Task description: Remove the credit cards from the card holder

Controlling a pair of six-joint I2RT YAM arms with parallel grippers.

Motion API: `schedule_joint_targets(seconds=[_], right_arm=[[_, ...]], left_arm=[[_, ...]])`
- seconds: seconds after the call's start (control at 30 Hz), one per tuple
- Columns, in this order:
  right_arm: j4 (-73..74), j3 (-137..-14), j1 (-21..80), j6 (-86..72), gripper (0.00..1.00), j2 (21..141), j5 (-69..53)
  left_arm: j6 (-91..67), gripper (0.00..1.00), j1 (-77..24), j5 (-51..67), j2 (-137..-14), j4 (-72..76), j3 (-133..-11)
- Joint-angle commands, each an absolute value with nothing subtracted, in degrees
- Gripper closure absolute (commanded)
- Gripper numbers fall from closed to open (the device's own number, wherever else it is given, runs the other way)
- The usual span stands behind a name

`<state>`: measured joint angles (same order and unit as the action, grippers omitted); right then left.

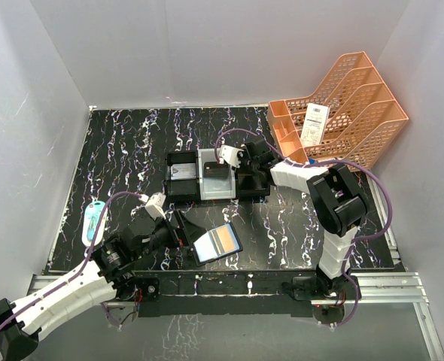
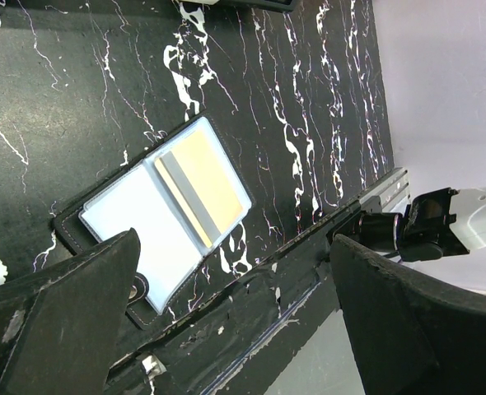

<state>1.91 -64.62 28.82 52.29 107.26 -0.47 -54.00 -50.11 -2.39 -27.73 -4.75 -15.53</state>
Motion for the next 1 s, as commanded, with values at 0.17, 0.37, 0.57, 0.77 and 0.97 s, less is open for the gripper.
schedule_joint_targets(seconds=[0.17,0.37,0.57,0.77,0.97], right_arm=[[1.9,-67.4,28.3,51.6,0.71,107.9,1.6],[3.5,-67.2,28.3,50.8,0.54,107.4,0.3],[1.4,-67.0,28.2,49.6,0.53,106.0,-0.2],[-2.3,-66.7,28.2,45.6,0.51,101.2,-1.4],[-6.2,-63.7,28.2,33.7,0.45,89.5,-3.7]], left_arm=[[-53.6,0.01,-50.3,-1.6,-28.1,-3.4,-16.6],[-53.9,0.01,-50.3,-0.6,-29.3,-1.9,-16.3],[-53.7,0.01,-50.3,-0.5,-30.8,-2.5,-16.9],[-53.7,0.01,-50.3,0.5,-31.7,-2.0,-17.4],[-55.8,0.03,-50.2,1.6,-31.7,-1.0,-17.2]])
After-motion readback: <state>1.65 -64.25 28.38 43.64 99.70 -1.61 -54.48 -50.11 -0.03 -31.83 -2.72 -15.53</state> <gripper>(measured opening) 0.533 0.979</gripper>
